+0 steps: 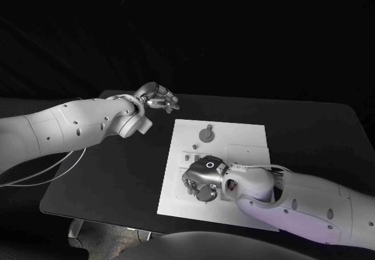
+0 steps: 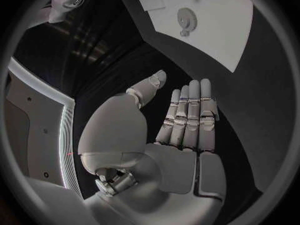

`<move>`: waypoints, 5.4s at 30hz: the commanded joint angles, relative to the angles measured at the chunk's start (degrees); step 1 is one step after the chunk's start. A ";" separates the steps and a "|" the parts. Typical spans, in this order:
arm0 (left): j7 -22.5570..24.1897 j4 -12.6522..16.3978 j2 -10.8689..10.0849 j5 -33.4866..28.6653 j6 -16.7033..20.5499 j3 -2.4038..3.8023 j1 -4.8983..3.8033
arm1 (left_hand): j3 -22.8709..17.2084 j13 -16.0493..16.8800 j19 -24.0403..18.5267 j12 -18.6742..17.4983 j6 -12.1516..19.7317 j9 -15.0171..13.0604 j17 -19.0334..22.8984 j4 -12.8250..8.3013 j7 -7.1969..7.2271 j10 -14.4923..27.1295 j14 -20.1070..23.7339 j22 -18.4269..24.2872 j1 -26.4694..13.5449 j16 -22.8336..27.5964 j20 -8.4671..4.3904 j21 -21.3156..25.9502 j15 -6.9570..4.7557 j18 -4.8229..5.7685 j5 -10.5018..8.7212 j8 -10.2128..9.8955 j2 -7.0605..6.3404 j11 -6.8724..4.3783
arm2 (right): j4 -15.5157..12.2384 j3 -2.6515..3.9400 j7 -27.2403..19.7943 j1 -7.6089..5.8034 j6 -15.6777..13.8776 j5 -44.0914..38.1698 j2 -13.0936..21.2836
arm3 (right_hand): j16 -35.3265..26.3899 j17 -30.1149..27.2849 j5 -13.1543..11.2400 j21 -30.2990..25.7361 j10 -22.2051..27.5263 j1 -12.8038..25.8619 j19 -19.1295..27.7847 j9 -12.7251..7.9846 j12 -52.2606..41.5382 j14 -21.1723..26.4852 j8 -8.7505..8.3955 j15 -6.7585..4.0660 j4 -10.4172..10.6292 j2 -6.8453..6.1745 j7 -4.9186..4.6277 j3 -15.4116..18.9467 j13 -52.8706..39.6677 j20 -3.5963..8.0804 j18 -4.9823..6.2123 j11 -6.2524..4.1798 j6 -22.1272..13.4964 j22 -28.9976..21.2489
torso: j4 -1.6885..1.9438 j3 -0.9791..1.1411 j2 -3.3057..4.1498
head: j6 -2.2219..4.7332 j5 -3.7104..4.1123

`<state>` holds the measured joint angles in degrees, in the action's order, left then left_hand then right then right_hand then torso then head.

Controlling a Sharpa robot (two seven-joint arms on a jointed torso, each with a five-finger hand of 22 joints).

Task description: Assemble the parts on the task board

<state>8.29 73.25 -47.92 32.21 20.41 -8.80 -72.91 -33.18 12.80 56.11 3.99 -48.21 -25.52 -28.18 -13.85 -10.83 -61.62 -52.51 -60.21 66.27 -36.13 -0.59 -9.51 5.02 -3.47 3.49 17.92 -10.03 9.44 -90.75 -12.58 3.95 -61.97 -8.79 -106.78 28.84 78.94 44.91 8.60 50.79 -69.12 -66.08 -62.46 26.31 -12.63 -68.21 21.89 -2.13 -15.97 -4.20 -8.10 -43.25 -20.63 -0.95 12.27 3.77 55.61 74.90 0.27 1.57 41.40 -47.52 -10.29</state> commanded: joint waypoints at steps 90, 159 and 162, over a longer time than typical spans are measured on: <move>-0.09 -0.69 -0.48 -1.00 0.53 -0.05 -0.05 | 1.13 -0.52 0.15 0.05 0.86 0.12 -1.22 2.77 -0.06 0.60 -0.24 -0.36 -2.44 1.11 0.26 0.71 0.36 -0.71 -0.14 -0.10 0.24 -0.01 | -2.83 5.54 7.09 -8.22 3.04 29.99 20.43 | -0.11 -0.27 0.18 -0.38 -3.32 4.72 1.20 2.69 -7.17 1.29 -2.08 -2.26 3.54 -3.97 -0.06 10.76 -10.77 0.14 2.73 -1.96 -2.43 0.77 | -0.42 0.01 -0.17 | 2.66 3.14; -0.35 -0.52 -0.22 -1.81 -0.38 -0.80 0.18 | 7.26 -1.62 0.18 0.03 2.27 0.31 -4.06 9.54 -0.35 0.85 -0.40 -0.49 -10.01 3.39 0.24 2.46 0.31 -1.11 0.15 -0.32 -0.68 -0.01 | -2.51 -1.06 25.79 -5.32 19.56 35.73 17.57 | 9.00 9.39 -5.64 3.26 4.33 15.02 -0.10 6.72 -48.82 -1.88 -2.28 -4.62 27.82 -8.85 2.65 12.61 -44.57 3.43 2.73 -4.70 0.39 1.18 | -0.26 0.04 -0.07 | 1.02 4.83; -0.35 -0.50 -0.22 -1.81 -0.41 -0.80 0.18 | 7.31 -1.63 0.18 0.03 2.29 0.31 -4.10 9.48 -0.36 0.86 -0.41 -0.49 -9.93 3.41 0.24 2.48 0.31 -1.12 0.15 -0.32 -0.66 -0.01 | -2.35 -1.07 25.92 -5.30 19.06 35.73 17.56 | 9.00 9.44 -4.26 3.45 4.52 12.07 0.34 6.82 -49.00 -1.85 -2.50 -4.53 24.06 -6.02 2.59 14.50 -44.37 3.21 2.73 -4.62 0.48 1.18 | -0.27 0.02 -0.07 | 0.98 4.89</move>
<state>7.63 72.58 -48.18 30.78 20.46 -9.63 -72.69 -26.21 11.26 56.11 3.99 -46.21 -25.23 -32.22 -4.35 -11.31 -61.32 -52.71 -60.76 56.54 -33.04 -0.59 -7.29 5.22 -3.84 3.49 17.70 -11.01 9.39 -93.42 -13.27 29.00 -67.80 9.37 -70.80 46.46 87.75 54.33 3.85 54.05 -65.01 -53.06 -62.61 33.22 -61.28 -69.94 20.40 -6.36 8.75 -10.75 -5.17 -28.84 -65.05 2.16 13.77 -0.94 56.70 74.90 0.01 1.63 41.35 -46.52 -5.45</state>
